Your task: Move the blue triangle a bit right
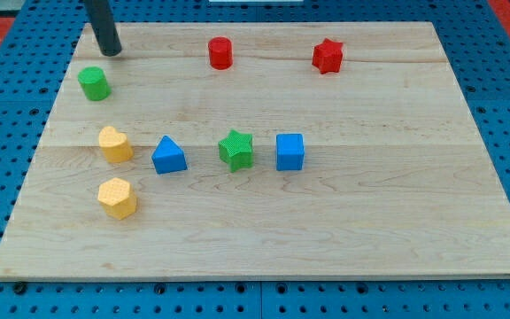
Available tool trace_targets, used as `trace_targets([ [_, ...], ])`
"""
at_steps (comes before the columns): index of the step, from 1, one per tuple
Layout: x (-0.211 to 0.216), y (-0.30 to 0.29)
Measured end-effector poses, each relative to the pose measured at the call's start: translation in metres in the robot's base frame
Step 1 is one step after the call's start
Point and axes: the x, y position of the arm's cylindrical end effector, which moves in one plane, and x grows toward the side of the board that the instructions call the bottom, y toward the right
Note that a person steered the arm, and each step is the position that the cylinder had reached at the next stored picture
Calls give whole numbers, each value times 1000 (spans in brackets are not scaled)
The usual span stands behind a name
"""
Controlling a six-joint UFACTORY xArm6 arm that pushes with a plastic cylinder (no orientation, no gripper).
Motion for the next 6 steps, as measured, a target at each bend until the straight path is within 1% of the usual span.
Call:
trace_targets([
  [1, 83, -26],
  [2, 152, 1],
  [3, 121, 7],
  [4, 188, -8],
  [5, 228, 25],
  [6, 204, 107],
])
